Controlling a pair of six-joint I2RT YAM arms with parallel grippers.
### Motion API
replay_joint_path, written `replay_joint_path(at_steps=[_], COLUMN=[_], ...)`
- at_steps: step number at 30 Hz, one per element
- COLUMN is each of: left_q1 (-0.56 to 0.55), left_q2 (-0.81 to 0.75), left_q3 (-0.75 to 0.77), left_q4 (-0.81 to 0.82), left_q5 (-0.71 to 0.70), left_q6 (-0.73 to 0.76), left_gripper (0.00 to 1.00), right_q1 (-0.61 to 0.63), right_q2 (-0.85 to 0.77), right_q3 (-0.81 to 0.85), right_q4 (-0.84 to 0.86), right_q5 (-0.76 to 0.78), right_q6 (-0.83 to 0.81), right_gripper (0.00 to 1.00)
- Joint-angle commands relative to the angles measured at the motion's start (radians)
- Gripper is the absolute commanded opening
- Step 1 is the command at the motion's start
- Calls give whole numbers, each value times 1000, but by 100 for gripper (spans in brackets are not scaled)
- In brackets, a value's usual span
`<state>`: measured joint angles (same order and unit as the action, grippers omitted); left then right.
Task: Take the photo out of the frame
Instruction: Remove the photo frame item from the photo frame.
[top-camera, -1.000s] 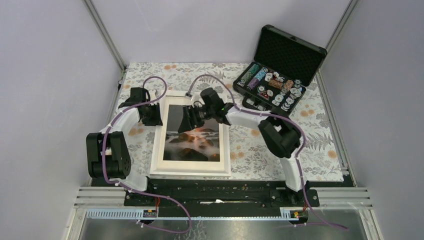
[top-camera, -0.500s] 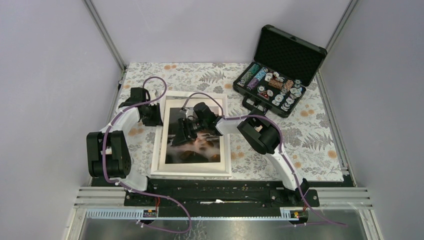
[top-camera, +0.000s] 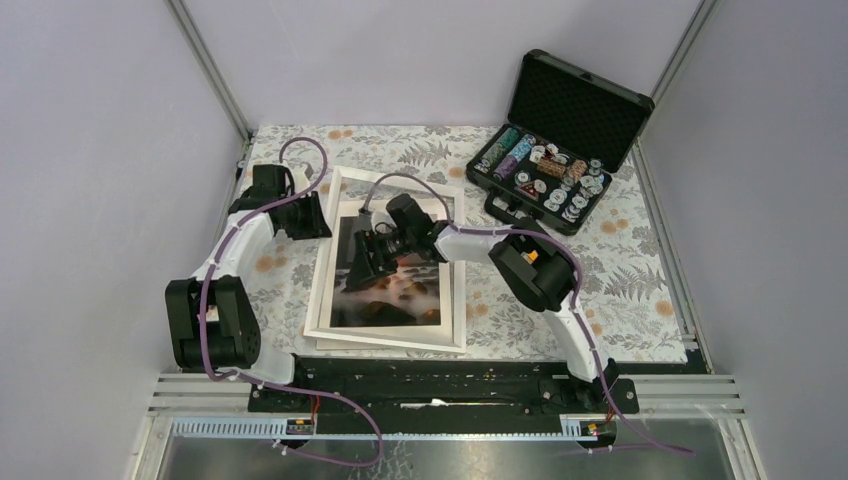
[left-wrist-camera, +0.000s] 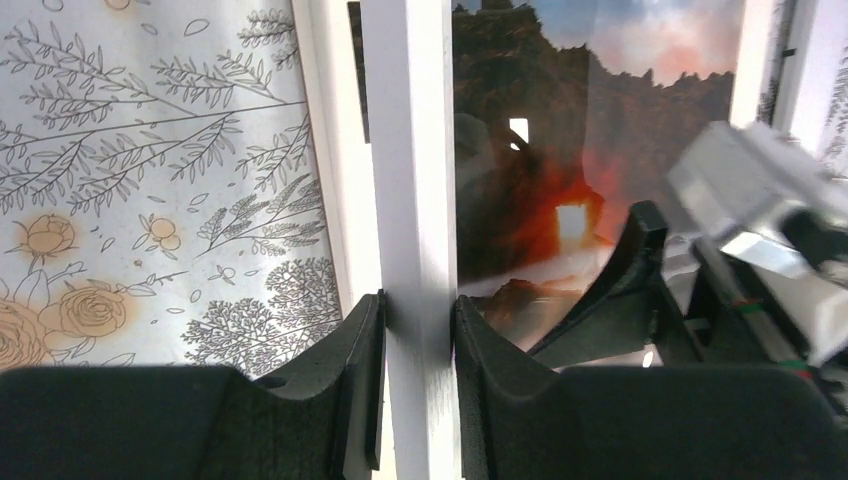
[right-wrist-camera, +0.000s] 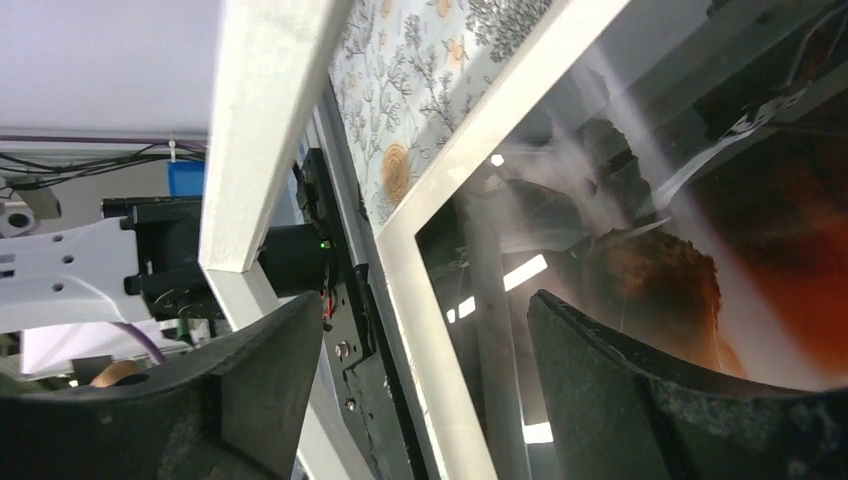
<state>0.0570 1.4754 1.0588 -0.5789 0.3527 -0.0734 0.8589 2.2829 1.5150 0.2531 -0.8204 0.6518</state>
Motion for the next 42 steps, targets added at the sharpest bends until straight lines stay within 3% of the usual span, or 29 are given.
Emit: replay_joint_path(at_steps=[1, 5, 8, 16, 31, 42], left_q1=[2, 7, 8, 7, 8, 72], left_q2=[-39, -29, -29, -17, -6, 67], left_q3=[56, 49, 42, 31, -4, -80], left_q4=[48, 72, 97, 102, 119, 174], left_q5=[60, 73, 71, 81, 76, 52], left_q6=[-53, -94, -120, -137, -117, -64], left_gripper=[0, 0, 0, 0, 0, 0], right_q1=[-65, -170, -243, -366, -366, -365], right_q2=[-189, -327, -420, -546, -365, -269], right_q3=[-6, -84, -148, -368, -340, -211], right_q4=[-165, -323, -460, -503, -503, -533], right_q5=[26, 99, 254, 551, 485, 444], right_q6=[-149, -269, -357, -410, -361, -397], right_gripper=[82, 80, 76, 67, 62, 31])
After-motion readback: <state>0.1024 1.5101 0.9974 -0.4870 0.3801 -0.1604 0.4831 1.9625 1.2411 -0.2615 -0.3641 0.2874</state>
